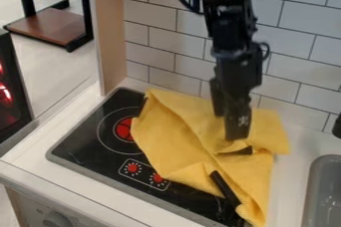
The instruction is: Move the cloth from bottom left corner of the stove to top right corner of the stove.
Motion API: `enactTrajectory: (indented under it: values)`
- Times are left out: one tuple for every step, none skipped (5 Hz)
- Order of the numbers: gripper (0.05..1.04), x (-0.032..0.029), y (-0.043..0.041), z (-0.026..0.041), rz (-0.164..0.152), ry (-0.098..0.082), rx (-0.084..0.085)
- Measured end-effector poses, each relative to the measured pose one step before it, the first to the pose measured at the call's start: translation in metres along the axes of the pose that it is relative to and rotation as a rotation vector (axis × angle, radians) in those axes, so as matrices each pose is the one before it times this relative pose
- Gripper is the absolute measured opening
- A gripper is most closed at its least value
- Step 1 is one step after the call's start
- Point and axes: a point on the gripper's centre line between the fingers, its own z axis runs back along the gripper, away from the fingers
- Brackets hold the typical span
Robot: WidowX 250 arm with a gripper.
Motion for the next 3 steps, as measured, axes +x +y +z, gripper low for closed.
enactTrajectory:
  values:
    - [0.999, 0.00428, -0.00333, 0.02982, -0.0193, -0.0519, 0.0545]
    - [0.999, -0.00564, -0.00851, 0.01814, -0.0242, -0.0105, 0.0254]
    - [0.999, -0.00794, -0.00743, 0.00456, -0.0141, 0.0137, 0.0003]
